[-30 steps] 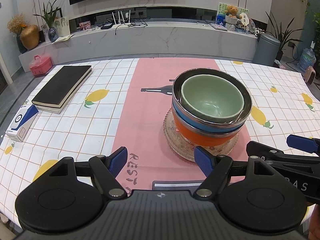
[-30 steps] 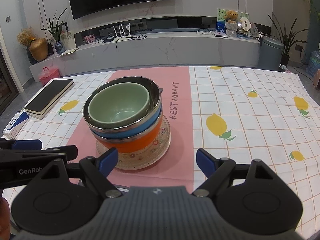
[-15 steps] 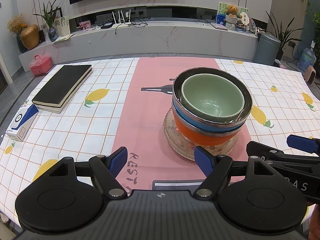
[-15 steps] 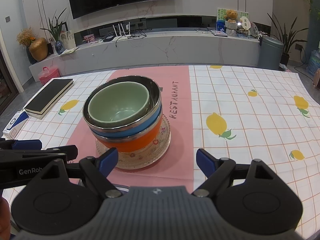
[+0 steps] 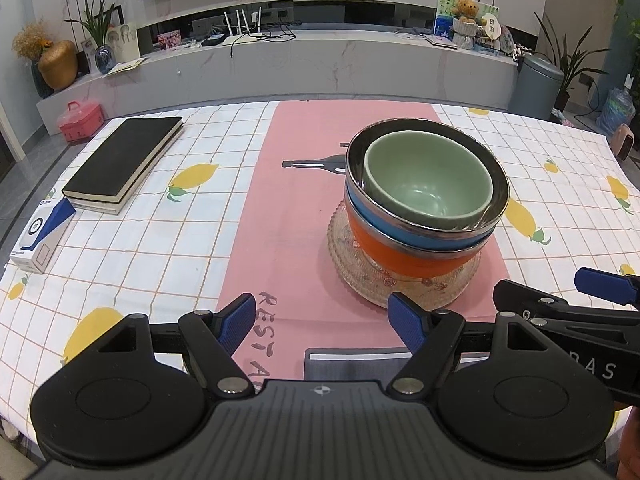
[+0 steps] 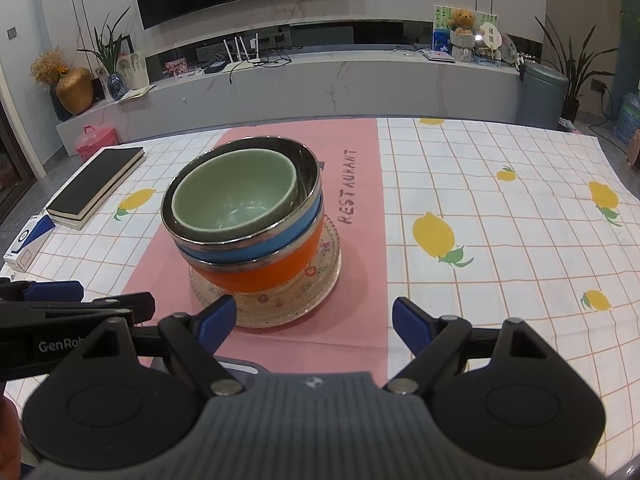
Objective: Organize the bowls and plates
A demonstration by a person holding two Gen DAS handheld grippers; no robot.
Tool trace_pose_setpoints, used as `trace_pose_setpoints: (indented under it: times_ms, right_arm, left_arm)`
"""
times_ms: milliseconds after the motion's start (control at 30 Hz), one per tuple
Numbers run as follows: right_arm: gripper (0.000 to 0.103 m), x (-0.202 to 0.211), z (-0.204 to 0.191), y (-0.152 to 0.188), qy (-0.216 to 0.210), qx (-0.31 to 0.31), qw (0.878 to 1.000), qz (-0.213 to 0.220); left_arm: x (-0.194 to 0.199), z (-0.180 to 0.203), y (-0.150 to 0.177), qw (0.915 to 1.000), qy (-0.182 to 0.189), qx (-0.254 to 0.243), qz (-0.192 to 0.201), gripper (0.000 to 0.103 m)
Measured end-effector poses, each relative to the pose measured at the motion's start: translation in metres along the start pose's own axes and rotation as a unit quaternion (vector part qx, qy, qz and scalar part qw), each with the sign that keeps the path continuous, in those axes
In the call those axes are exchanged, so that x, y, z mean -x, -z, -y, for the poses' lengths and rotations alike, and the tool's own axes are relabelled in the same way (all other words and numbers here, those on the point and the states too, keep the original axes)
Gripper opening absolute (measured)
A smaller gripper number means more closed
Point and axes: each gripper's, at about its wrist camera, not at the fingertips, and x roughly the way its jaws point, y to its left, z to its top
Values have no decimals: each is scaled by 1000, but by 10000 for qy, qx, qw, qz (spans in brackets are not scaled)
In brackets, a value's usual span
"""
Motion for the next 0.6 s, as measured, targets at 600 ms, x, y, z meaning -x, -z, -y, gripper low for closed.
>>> trace_pose_setpoints:
  times_ms: [600]
  right_arm:
    - [84, 2, 1, 1, 4, -16, 10000, 9]
  left_arm:
    - [0, 0, -1, 10000, 29, -33, -6, 88]
